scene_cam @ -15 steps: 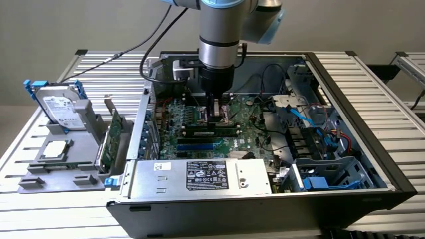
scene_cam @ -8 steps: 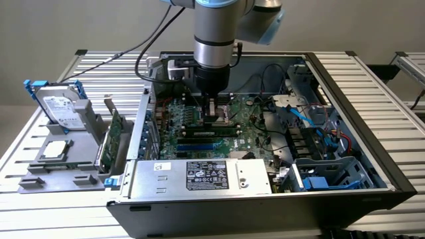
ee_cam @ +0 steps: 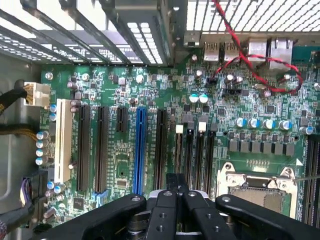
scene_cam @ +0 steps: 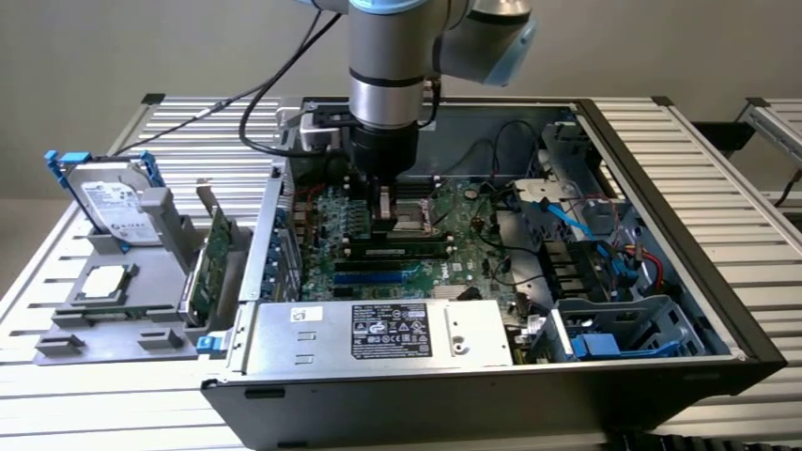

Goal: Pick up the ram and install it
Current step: 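Press down the ram until it locks into place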

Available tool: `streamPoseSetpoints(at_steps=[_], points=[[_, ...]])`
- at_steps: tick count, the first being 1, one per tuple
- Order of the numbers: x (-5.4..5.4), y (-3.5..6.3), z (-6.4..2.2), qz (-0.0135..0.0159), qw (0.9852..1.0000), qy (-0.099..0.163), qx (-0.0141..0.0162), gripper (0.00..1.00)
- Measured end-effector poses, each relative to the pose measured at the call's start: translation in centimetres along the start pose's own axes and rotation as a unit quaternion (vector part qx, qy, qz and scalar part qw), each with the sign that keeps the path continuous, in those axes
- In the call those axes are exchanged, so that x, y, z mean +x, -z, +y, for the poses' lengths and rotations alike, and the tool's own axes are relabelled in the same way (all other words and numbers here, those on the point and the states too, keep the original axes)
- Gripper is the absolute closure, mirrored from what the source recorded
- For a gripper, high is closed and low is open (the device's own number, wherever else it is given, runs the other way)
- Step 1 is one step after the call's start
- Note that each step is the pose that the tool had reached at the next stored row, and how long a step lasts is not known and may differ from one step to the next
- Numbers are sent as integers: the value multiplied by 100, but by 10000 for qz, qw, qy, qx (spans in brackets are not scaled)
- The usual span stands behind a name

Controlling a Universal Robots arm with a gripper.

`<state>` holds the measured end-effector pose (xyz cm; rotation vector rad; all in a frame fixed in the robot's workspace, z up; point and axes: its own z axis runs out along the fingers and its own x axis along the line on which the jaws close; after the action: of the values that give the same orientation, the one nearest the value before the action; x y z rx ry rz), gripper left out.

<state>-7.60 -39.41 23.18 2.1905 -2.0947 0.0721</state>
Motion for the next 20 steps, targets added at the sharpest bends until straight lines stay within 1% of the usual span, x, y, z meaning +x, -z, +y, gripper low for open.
streamPoseSetpoints(at_steps=[5,7,9,18,20], points=[[-6,-7,94,1,10000,-1,4,89],[-12,-33,111,10,10000,-2,13,89],[-17,-53,118,18,10000,-3,18,89],[-19,-62,120,17,10000,-3,19,89],[-19,-72,120,21,10000,-3,20,89]])
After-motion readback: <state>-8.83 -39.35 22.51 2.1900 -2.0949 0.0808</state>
